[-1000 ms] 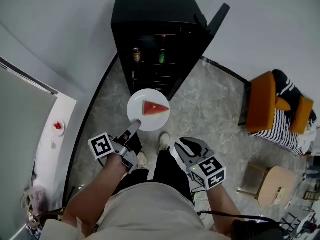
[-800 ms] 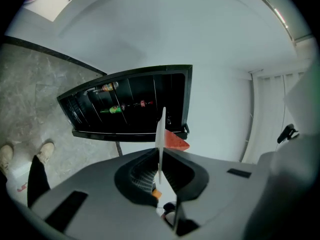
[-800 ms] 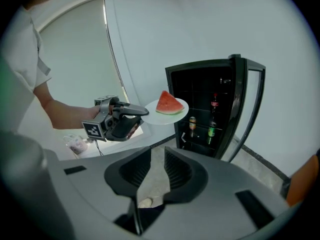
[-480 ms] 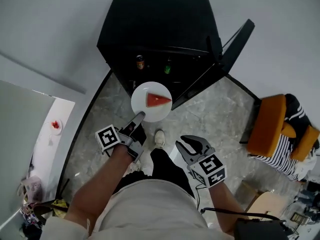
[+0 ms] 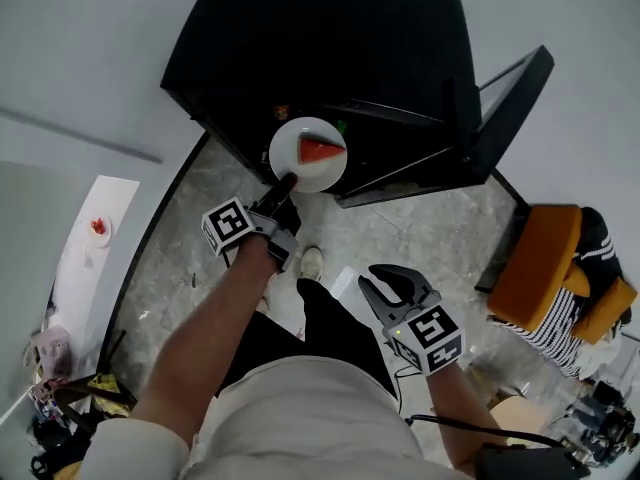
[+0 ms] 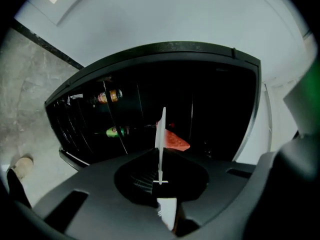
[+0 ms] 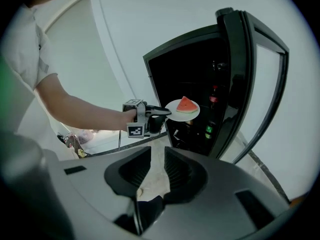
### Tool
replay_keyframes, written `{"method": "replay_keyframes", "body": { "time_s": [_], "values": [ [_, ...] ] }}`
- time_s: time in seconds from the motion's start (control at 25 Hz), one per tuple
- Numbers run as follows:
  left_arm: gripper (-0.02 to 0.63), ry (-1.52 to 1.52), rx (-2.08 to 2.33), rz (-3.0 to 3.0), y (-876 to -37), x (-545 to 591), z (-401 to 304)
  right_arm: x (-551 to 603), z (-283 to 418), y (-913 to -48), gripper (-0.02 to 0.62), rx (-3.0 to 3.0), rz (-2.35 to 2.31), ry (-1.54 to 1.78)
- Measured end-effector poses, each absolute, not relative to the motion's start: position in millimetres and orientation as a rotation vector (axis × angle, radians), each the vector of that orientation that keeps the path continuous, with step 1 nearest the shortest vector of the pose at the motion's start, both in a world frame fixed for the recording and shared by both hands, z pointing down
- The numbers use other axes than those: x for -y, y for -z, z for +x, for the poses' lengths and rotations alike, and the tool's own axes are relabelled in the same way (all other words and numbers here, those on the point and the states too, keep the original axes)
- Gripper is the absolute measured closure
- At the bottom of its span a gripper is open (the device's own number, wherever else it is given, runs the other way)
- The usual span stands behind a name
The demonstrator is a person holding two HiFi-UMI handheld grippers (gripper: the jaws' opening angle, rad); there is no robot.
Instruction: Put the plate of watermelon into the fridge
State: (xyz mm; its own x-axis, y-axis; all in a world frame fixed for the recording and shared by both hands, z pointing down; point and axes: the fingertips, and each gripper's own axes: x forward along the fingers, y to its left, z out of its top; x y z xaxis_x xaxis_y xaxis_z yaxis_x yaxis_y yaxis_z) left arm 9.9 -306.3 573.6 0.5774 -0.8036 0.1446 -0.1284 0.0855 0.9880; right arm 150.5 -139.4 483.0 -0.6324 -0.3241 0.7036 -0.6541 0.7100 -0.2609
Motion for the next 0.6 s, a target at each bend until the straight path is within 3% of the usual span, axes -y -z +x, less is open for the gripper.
{"method": "replay_keyframes", "body": {
  "time_s": [0.6],
  "values": [
    [0.581, 0.675, 0.951, 1.353, -630, 399, 9, 136, 177, -517, 0.503, 2.206, 0.742, -0.784]
  ]
}}
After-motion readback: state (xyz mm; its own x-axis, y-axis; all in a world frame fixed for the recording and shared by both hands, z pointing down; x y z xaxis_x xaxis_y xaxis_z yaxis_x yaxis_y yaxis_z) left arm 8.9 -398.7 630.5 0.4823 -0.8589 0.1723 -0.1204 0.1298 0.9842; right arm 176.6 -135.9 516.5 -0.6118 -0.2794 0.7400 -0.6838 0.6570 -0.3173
